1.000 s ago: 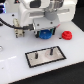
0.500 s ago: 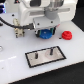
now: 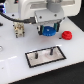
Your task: Insert the blue gear onto the right peg, followed by the red gear
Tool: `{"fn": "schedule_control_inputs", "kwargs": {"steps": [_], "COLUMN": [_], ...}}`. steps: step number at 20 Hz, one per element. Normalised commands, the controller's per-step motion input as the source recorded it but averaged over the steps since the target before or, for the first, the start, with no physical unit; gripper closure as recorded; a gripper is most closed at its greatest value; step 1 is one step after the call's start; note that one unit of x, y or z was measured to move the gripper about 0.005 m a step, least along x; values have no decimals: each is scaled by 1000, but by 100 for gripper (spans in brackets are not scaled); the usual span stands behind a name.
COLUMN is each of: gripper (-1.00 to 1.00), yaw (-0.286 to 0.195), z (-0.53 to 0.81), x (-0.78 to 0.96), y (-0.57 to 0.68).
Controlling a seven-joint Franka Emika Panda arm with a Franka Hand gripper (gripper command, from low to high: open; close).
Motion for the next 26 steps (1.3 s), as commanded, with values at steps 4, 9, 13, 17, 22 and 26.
{"fn": "schedule_control_inputs", "kwargs": {"steps": [4,9,13,17,22,26], "gripper": [100,100,100,100,100,100], "yaw": [0,0,0,0,0,0], "z": [416,345,204,136,111,52], "x": [659,680,726,729,624,502], "y": [-25,-56,-55,-36,-54,-116]}}
